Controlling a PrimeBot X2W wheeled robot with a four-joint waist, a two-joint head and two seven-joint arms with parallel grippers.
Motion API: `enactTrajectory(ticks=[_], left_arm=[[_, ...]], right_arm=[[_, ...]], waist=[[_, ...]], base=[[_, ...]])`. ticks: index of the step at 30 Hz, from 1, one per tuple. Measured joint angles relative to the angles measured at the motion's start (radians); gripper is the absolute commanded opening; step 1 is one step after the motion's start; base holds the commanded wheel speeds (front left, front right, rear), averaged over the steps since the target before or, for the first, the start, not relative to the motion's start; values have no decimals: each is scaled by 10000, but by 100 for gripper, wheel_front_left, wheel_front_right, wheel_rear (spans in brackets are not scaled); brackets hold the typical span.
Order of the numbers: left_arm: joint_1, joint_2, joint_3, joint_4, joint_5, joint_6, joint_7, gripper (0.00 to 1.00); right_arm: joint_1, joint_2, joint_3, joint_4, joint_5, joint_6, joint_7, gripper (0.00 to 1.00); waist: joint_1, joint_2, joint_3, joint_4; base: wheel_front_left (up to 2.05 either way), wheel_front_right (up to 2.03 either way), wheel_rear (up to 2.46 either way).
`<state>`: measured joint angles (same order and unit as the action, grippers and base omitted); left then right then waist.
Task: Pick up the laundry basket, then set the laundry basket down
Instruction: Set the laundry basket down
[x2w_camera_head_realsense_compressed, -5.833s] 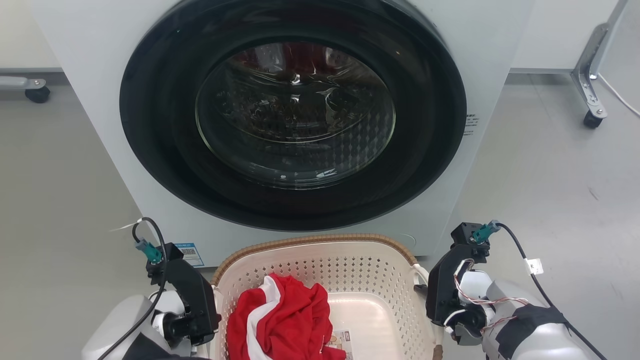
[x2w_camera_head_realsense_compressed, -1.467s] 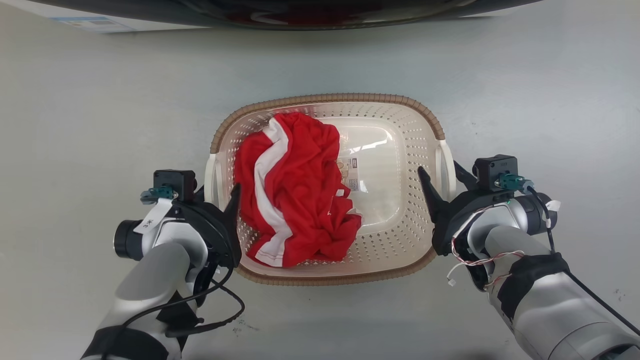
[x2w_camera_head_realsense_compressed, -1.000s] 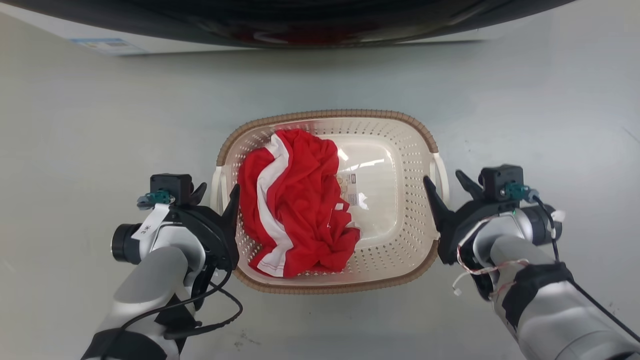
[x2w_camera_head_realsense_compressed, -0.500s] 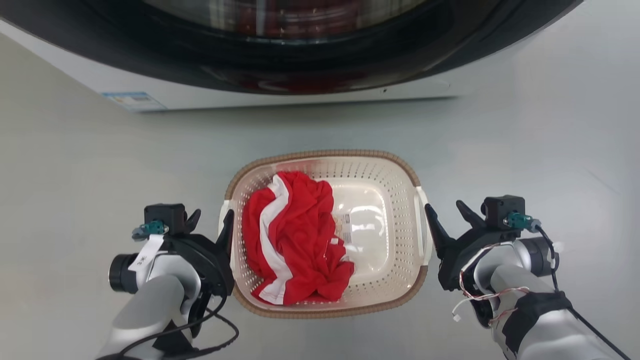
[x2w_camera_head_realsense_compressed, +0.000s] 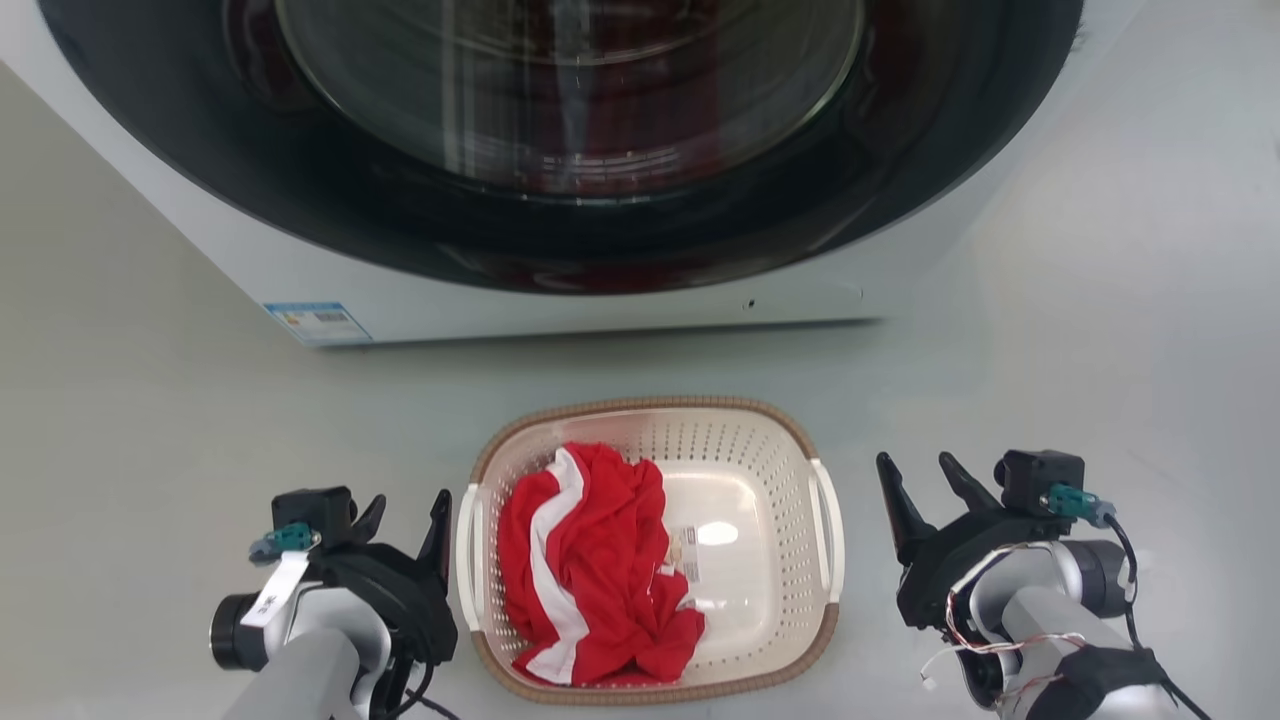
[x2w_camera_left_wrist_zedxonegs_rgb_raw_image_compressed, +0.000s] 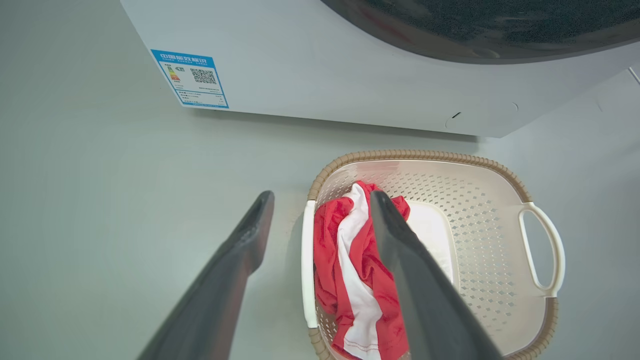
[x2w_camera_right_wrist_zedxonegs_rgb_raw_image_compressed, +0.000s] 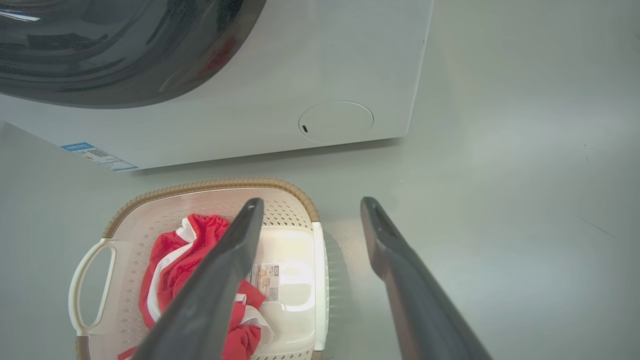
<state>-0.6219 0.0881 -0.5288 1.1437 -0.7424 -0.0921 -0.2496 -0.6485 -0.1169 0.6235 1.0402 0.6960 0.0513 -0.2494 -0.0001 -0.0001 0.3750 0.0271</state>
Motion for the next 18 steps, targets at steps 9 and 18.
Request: enactTrajectory(ticks=[9,18], left_arm=[[1008,222,355,-1394,255,460,0,100],[2373,675,627,-3833,1195,1062,0,100]], right_arm=[[1102,-182,-602,-1195,-121,-401,2,100],[2149,-548,-1154,-3053,-742,-926,0,100]], waist=[[-1,0,-1254,12],[0,0,-2399,19]], base=[[0,0,0],[0,0,0]])
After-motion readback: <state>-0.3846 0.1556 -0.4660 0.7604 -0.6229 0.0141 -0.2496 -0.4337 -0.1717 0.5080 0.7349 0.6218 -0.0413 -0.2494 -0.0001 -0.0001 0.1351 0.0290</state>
